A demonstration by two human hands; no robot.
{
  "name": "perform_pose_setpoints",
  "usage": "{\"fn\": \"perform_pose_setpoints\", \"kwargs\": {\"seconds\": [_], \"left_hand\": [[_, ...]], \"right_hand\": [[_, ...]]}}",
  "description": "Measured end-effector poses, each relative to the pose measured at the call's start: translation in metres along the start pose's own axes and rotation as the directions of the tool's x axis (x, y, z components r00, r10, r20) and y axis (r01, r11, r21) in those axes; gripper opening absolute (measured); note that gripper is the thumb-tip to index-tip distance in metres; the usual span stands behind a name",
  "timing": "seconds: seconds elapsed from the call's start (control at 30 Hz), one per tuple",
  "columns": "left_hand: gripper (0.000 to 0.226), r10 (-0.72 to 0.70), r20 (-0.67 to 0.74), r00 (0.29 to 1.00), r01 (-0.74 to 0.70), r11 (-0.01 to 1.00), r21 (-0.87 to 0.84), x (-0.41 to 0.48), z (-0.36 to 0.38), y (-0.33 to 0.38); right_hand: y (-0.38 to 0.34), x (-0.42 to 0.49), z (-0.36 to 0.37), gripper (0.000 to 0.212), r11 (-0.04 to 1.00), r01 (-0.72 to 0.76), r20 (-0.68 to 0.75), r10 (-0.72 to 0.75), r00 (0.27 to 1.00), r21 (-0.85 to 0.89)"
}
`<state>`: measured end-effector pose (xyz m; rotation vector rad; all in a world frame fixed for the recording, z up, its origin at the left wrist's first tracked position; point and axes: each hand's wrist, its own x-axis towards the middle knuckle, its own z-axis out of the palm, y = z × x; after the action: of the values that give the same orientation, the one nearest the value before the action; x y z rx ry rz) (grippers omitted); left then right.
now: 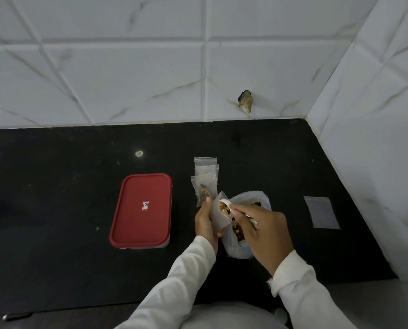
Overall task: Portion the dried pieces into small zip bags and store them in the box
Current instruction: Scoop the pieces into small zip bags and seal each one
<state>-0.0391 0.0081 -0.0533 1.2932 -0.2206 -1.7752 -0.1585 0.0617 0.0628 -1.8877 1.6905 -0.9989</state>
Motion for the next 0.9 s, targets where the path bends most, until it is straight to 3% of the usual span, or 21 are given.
{"fn": "perform_pose_setpoints", "kwargs": {"seconds": [0.13,0.4,0.67,0.77,0.9], "left_hand": [[0.057,-0.022,0.03,0.999,0.023,0.999,-0.045,-0.006,0.004,0.001],[0.057,-0.062,0.048,0.997,0.067,0.993,-0.096,-0.007,0.0,0.0],[0.044,-0.116,0.003,0.993,0.115,0.985,-0.129,-0.014,0.0,0.006],[0.041,-0.147,-0.005,0.989,0.145,0.98,-0.136,-0.014,-0.004,0.003],[0.038,-0.19,-0.004,0.982,0.188,0.974,-0.126,-0.015,-0.005,0.0]], "right_hand": [[0.001,0.004,0.003,0.032,0.989,0.13,0.04,-0.127,0.991,-0.076],[0.003,0.001,0.005,0.042,0.976,0.206,0.037,-0.204,0.978,-0.074],[0.026,0.002,-0.014,0.012,0.99,-0.055,-0.147,0.074,0.986,0.131],[0.055,-0.003,-0.018,0.022,0.974,-0.219,-0.049,0.222,0.974,0.058],[0.082,-0.015,-0.002,0.013,0.959,-0.277,0.131,0.282,0.95,-0.052]]}}
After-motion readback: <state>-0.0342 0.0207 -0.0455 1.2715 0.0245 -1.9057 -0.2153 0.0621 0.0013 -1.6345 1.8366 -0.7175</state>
